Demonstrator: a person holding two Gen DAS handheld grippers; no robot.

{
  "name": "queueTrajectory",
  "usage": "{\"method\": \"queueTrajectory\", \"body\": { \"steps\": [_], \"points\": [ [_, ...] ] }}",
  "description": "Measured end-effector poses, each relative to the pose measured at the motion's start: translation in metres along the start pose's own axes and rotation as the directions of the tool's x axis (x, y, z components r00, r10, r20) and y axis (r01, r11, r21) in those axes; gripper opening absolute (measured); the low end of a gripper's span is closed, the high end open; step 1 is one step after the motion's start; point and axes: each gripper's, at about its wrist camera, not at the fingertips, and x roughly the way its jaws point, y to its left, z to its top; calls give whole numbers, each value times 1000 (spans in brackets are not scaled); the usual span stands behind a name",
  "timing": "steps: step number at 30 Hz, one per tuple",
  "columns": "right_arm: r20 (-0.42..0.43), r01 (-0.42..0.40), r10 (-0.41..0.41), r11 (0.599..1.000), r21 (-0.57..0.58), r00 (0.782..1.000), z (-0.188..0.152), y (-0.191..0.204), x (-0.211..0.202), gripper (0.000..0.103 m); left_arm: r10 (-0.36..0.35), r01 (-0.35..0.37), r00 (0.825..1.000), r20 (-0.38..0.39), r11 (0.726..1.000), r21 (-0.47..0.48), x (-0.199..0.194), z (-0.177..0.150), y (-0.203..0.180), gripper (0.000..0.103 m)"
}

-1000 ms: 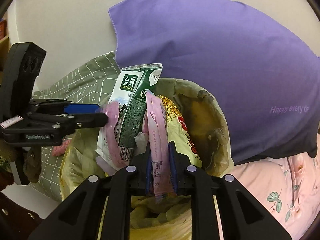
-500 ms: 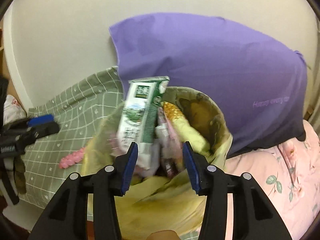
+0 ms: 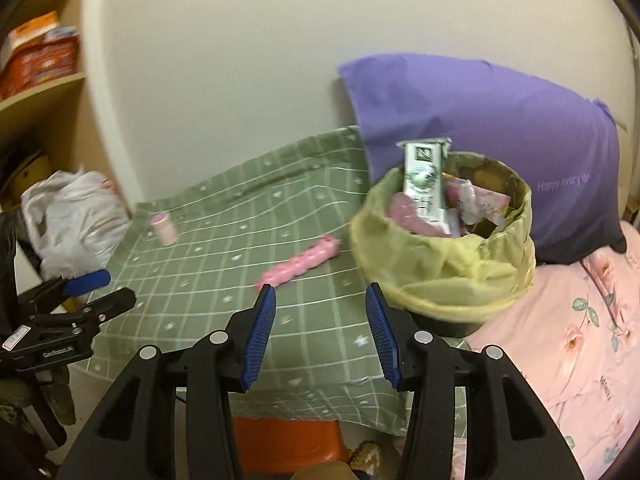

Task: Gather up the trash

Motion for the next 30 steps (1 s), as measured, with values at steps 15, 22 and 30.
{"method": "queueTrajectory", "body": {
  "steps": [15,22,30],
  "points": [
    [50,0,0,1000,1,999,-18,37,-31,44,85,-78,990,114,995,-70,-56,-8,17,72],
    [42,0,1,1000,-4,999,-18,39,-30,44,74,-68,992,102,996,-59,-54,-10,13,72],
    [44,7,-7,1000,0,999,-20,37,-30,44,66,-61,994,92,996,-58,-50,-10,12,72]
  ]
}}
